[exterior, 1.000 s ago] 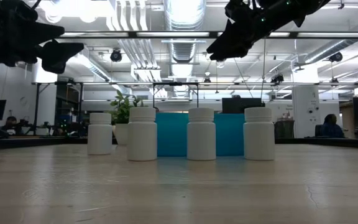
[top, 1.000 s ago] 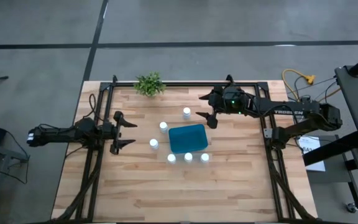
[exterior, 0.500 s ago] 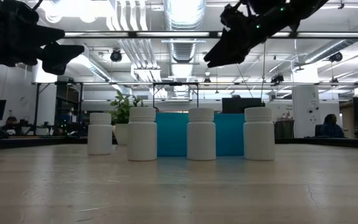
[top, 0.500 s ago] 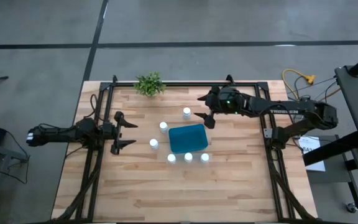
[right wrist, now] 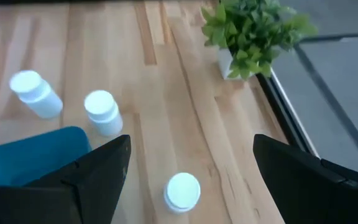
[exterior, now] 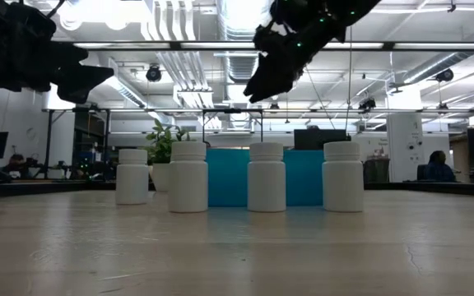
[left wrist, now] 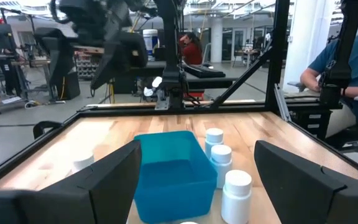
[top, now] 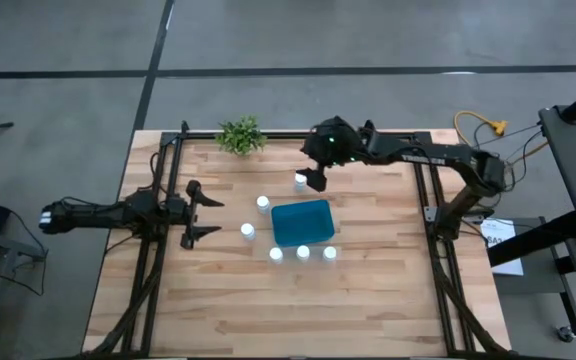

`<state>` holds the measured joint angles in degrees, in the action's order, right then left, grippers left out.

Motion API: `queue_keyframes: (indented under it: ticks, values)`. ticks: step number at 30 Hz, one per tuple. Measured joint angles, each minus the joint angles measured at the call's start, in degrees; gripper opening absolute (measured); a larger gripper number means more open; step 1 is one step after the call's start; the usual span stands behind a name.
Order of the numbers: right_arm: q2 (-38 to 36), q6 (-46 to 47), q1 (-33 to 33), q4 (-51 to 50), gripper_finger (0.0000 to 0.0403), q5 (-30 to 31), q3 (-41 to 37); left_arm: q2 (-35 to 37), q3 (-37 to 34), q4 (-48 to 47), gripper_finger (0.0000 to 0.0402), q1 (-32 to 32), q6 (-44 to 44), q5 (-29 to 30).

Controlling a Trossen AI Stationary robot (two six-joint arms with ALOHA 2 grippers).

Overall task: Pick and place pill bottles into a basket
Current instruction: Put the white medicine bottle into the blue bin

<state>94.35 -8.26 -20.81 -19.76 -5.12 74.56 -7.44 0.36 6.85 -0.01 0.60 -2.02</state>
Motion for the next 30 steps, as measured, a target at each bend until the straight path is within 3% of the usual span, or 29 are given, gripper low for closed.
queue_keyframes:
  ticks: [6,30]
  values:
    - [3.80,-0.74,-1.80,-6.69,0.0329,0.14,4.33,-1.21,-0.02,0.07,0.0295,0.00,0.00,0.01]
    - [4.32,-0.19,-2.62,-7.35,0.0329,-1.06,4.38,-2.57,-0.06,-0.03,0.0295,0.00,0.02,0.00]
